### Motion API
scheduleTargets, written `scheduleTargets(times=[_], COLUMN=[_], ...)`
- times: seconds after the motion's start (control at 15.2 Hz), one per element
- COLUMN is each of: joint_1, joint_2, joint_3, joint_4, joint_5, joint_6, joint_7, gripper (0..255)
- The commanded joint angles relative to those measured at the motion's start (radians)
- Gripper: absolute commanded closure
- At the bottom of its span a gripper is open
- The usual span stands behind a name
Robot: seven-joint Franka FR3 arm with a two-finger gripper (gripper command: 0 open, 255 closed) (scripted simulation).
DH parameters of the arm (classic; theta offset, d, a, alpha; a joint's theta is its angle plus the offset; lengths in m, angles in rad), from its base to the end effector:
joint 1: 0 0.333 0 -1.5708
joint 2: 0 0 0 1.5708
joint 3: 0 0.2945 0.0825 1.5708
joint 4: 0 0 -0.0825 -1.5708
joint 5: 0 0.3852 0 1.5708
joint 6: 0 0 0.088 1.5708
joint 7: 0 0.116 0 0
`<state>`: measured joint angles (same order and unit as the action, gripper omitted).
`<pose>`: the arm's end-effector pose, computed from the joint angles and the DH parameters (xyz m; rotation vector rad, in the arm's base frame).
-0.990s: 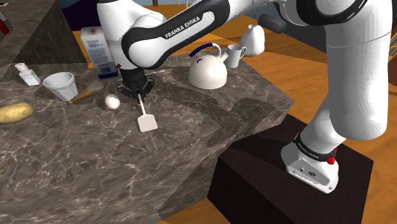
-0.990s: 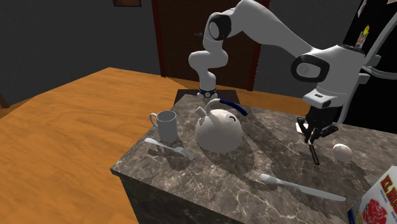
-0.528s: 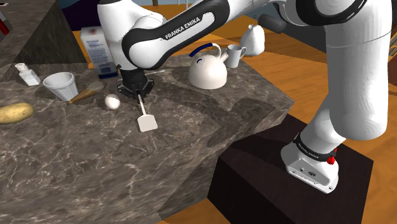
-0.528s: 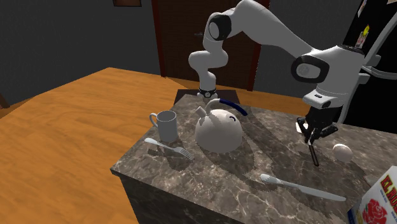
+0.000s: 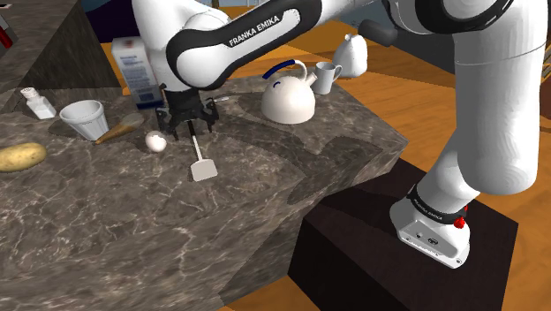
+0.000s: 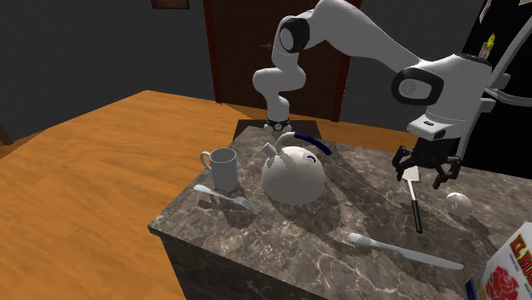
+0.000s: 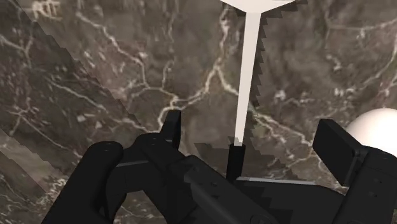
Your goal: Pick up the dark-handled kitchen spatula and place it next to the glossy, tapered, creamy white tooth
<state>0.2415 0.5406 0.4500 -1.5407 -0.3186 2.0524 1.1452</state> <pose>0.5643 0.3891 0.3374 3.0753 -0.5737 0.1024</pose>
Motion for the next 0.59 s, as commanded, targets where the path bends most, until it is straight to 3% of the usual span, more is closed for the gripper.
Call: scheduleTargets(times=[0.0,0.53], joint_1=[0.0,0.0], joint_2=[-0.024,-0.033], joint_3=[0.009,0.012], joint_4=[0.027,0.04], joint_5=[0.013,0.019], joint_6=[-0.049,-0.071], joint_7=[-0.007,-0.011], gripper=[0,0])
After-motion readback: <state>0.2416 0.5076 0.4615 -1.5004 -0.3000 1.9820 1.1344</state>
